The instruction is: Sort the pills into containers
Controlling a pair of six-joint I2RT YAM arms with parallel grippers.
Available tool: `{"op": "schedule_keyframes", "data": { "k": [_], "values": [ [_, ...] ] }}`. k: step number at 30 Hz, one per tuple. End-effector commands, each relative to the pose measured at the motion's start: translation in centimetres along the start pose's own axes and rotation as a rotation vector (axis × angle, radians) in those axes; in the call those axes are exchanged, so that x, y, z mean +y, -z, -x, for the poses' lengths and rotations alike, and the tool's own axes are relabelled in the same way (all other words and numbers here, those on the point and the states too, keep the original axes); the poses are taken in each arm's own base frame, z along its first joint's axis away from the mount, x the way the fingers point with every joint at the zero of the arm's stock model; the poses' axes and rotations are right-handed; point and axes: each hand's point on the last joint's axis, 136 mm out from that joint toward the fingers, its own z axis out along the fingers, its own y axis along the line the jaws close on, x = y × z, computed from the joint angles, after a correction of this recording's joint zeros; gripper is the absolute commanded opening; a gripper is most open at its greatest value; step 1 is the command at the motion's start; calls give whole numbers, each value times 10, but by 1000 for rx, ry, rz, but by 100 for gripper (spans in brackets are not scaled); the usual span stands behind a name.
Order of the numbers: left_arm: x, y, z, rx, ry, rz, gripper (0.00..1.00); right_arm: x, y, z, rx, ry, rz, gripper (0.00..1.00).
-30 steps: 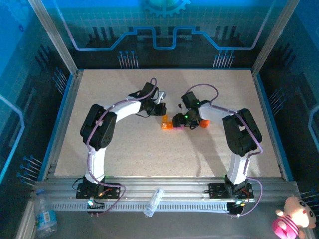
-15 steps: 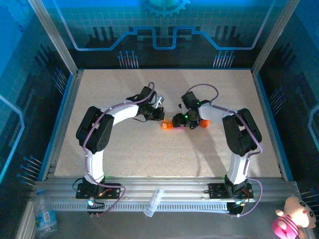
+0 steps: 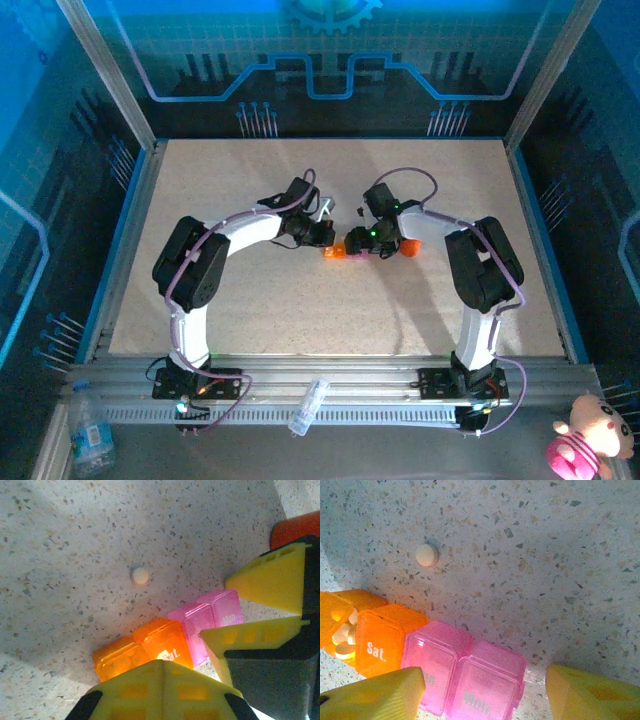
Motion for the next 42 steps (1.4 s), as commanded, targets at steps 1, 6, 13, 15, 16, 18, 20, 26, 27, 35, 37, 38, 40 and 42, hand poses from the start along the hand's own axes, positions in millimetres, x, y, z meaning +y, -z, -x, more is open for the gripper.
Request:
{"op": "schedule_keyframes", "data": {
  "k": [1, 6, 13, 15, 16, 18, 20, 26, 27, 35, 37, 38, 40, 42],
  "values": [
    [-8, 4, -8, 11, -7, -23, 0, -27, -21, -19, 76, -39, -96, 67],
    [-5, 2, -15, 19, -1, -15, 0, -29, -22, -20, 79, -40, -99, 67],
    [-2, 0, -21, 25, 8, -10, 0, -30, -24, -21, 83, -45, -100, 67],
    [0, -1, -23, 27, 14, -4, 0, -29, -24, -21, 82, -43, -99, 67],
    [1, -1, -23, 28, 12, -3, 0, -29, -24, -21, 83, -44, -99, 67],
    [1, -1, -24, 30, 13, -2, 0, -30, -25, -22, 86, -45, -101, 67],
    [1, -1, -25, 31, 11, -1, 0, -31, -24, -21, 84, -47, -103, 67],
    [1, 1, -29, 33, 1, 11, 0, -32, -23, -21, 83, -47, -105, 67],
    [1, 1, -30, 33, -2, 15, 0, -31, -23, -21, 83, -47, -105, 67],
    [3, 2, -34, 34, -9, 30, 0, -32, -23, -20, 82, -48, -104, 67],
    [4, 2, -34, 34, -9, 35, 0, -32, -24, -20, 83, -48, -104, 67],
    [4, 1, -35, 36, -10, 38, 0, -32, -24, -20, 83, -48, -104, 67],
    [7, 0, -34, 37, -11, 47, 0, -32, -24, -20, 84, -49, -105, 67],
    [10, -3, -36, 44, -9, 55, 0, -32, -24, -20, 84, -50, -103, 67]
  ]
}}
